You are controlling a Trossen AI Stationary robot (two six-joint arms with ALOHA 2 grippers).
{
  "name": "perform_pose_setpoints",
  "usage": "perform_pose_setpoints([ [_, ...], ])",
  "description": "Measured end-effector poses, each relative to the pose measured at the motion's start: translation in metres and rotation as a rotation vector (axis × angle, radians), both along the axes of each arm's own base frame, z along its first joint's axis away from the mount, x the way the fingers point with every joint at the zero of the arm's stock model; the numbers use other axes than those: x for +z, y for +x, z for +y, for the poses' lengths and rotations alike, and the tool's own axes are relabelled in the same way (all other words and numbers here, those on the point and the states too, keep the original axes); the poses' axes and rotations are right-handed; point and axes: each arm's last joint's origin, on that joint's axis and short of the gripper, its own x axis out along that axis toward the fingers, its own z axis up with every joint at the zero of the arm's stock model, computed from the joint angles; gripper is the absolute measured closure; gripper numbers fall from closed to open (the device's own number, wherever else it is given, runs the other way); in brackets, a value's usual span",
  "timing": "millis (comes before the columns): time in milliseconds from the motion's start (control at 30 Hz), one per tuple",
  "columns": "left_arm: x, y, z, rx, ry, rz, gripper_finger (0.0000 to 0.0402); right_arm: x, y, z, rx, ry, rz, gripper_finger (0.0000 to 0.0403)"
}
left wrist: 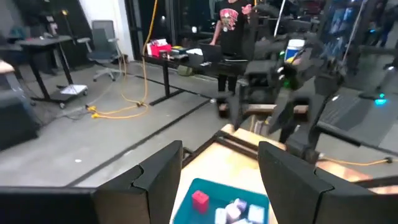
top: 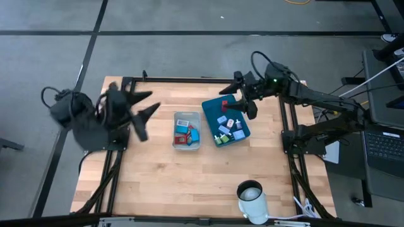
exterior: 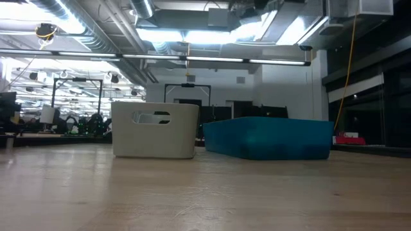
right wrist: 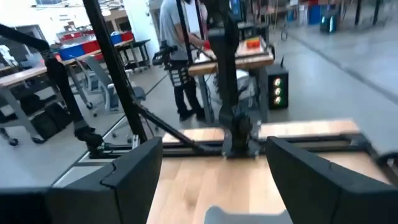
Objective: Pick & Place Office items
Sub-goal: Return to Home Position
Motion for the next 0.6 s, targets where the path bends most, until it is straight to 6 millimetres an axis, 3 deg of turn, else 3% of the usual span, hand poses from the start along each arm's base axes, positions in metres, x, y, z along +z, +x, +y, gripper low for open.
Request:
perform_pose_setpoints([
  [167,-0.016,-0.032,-0.016,0.017,0.077,-0.108,0.0194,0.001,0.000,0.004,-0.041,-0.032,-0.013,0.0115],
  [233,-0.027,-0.042,-0.025,-0.052,0.084,-0.108,0.0194,0.005,0.001,0.004,-0.056,0.054,-0.032,0.0115],
  [333,-0.051,-0.057,-0.022,-0.106,0.018,-0.158,0.0194,0.017,0.000,0.006,-0.006,0.136,-0.117,0.0115],
  [467,-0.094,-0.070,-0.020,-0.164,-0.045,-0.196,0.0193,0.034,-0.003,0.021,0.186,0.038,-0.301,0.0115],
  [600,-0.137,-0.078,-0.019,-0.202,-0.085,-0.220,0.0192,0.036,-0.004,0.036,0.172,0.010,-0.318,0.0115],
])
